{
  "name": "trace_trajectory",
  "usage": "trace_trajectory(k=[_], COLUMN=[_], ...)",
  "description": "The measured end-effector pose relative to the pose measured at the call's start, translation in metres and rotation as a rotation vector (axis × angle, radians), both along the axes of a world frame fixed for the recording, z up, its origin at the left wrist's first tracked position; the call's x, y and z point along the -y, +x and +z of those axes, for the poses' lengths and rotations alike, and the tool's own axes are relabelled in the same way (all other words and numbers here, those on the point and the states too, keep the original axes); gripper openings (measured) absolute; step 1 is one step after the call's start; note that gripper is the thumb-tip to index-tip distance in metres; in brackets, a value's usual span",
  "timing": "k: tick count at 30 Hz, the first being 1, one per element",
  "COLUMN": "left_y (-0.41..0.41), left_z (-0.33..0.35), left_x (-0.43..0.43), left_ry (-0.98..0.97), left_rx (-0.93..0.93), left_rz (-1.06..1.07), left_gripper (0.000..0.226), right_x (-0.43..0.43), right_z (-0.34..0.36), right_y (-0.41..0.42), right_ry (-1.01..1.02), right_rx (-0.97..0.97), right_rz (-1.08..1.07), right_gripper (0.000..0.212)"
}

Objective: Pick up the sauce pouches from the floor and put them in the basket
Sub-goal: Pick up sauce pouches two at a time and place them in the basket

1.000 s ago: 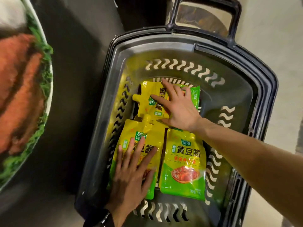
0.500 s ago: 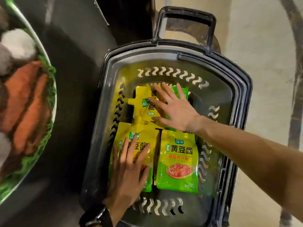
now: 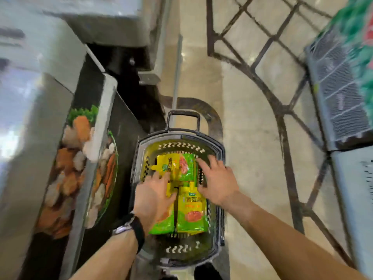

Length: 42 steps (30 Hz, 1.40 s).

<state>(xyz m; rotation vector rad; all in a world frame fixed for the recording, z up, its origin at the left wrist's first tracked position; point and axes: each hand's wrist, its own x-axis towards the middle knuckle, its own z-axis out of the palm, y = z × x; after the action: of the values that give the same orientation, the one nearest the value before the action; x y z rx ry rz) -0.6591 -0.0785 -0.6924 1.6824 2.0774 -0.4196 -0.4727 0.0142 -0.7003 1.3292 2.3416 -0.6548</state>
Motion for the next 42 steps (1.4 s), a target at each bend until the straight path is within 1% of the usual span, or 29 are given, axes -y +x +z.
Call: trace_trajectory(k=[3,6,9,15,20,23,27,32,34,36,39,42], left_y=[0.022,0.049,0.087,0.186,0.297,0.368,0.46,0.569,0.605,0.636,0.671,0.692], left_z=[0.073,0.147,0.214,0.324,0.396,0.425,0.438,0.442,0.445,0.448,0.447,0.441], left_x=[-0.017,-0.031,-0.026,0.002,0.06,0.114,0.209,0.36,0.425,0.49,0.58,0.66], left_ry=[0.015,0.104,0.18,0.355,0.482,0.537,0.583,0.548,0.584,0.614,0.585,0.512], left_rx=[0.025,0.045,0.038,0.053,0.081,0.122,0.229,0.27,0.315,0.365,0.445,0.506], left_rz=[-0.103,-0.246,-0.399,-0.76,-1.066,-1.259,-1.466,-1.712,-1.842,-1.972,-2.152,-2.315], left_gripper=[0.068,0.067,0.069,0.064,0.062,0.062,0.062,0.071,0.07,0.068,0.067,0.066], right_x=[0.018,0.041,0.083,0.181,0.295,0.379,0.51,0.684,0.75,0.813,0.895,0.964], right_z=[0.081,0.165,0.233,0.341,0.398,0.41,0.416,0.414,0.416,0.416,0.414,0.411], right_y=[0.034,0.068,0.105,0.202,0.29,0.338,0.39,0.434,0.442,0.447,0.442,0.43], right_ry=[0.026,0.108,0.15,0.311,0.415,0.457,0.451,0.406,0.402,0.419,0.399,0.333], right_rx=[0.053,0.039,0.074,0.081,0.103,0.086,0.09,0.111,0.107,0.142,0.188,0.225], right_rz=[-0.133,-0.292,-0.451,-0.83,-1.168,-1.381,-1.661,-1.947,-2.061,-2.167,-2.34,-2.517], right_gripper=[0.081,0.075,0.073,0.069,0.067,0.068,0.067,0.075,0.075,0.07,0.067,0.072])
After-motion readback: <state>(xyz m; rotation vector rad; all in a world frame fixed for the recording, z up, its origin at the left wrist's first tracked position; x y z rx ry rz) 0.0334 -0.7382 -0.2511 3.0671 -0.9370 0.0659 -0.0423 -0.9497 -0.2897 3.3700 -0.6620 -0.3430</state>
